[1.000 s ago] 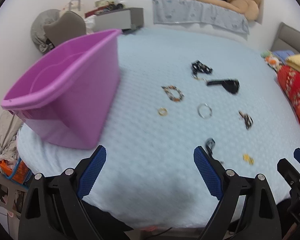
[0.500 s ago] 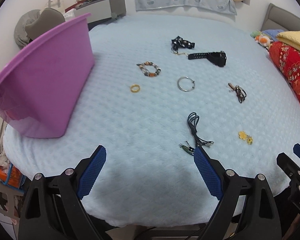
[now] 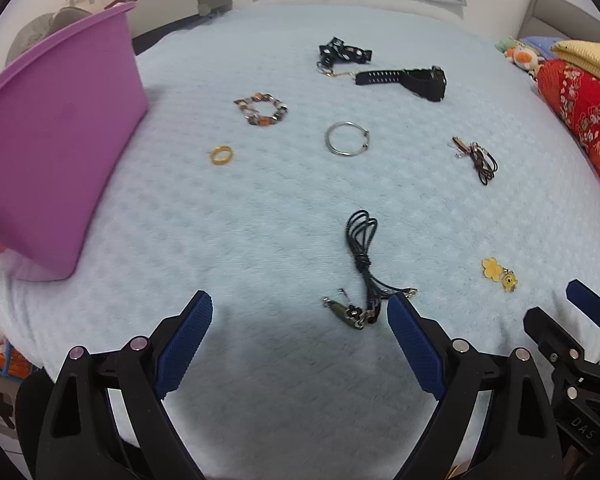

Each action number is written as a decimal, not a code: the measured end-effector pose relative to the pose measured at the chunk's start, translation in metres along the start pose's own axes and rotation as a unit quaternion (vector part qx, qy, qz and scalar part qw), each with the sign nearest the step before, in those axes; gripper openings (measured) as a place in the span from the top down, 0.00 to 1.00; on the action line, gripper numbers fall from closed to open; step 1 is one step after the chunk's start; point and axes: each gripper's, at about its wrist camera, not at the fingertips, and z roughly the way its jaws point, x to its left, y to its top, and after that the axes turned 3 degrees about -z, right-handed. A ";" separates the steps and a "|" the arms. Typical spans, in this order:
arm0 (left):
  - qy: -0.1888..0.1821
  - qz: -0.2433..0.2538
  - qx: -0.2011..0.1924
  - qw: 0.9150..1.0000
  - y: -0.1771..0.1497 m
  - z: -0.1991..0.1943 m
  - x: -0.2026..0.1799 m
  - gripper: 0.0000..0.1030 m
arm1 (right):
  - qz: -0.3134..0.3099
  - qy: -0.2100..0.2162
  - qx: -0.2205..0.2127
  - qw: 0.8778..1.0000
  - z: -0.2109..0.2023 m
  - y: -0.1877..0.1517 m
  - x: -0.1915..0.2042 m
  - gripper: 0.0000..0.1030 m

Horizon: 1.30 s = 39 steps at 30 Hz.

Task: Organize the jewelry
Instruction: 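Grasp the black cord necklace with the left tool while the right tool grasps another yellow flower charm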

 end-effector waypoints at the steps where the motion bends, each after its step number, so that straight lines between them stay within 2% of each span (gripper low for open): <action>1: -0.002 0.001 0.002 1.000 0.000 0.002 -0.002 0.15 | 0.001 0.000 0.002 1.000 0.004 0.001 -0.001 0.30; 9: -0.008 0.000 0.014 1.000 0.004 0.019 -0.010 0.15 | -0.003 0.001 0.014 1.000 0.028 0.007 -0.005 0.30; 21: -0.016 -0.011 0.020 1.000 0.006 0.032 -0.009 0.14 | -0.026 -0.009 0.008 1.000 0.044 0.014 0.000 0.30; 30: -0.017 -0.014 0.012 1.000 0.006 0.039 -0.011 0.11 | -0.042 -0.017 -0.006 0.999 0.049 0.013 0.004 0.31; 35: -0.022 -0.021 0.005 1.000 0.009 0.047 -0.010 0.05 | -0.049 -0.016 -0.009 0.999 0.050 0.012 0.005 0.33; 39: -0.010 -0.008 -0.007 1.000 0.008 0.048 -0.016 0.05 | -0.055 -0.012 -0.010 0.998 0.050 0.012 0.006 0.36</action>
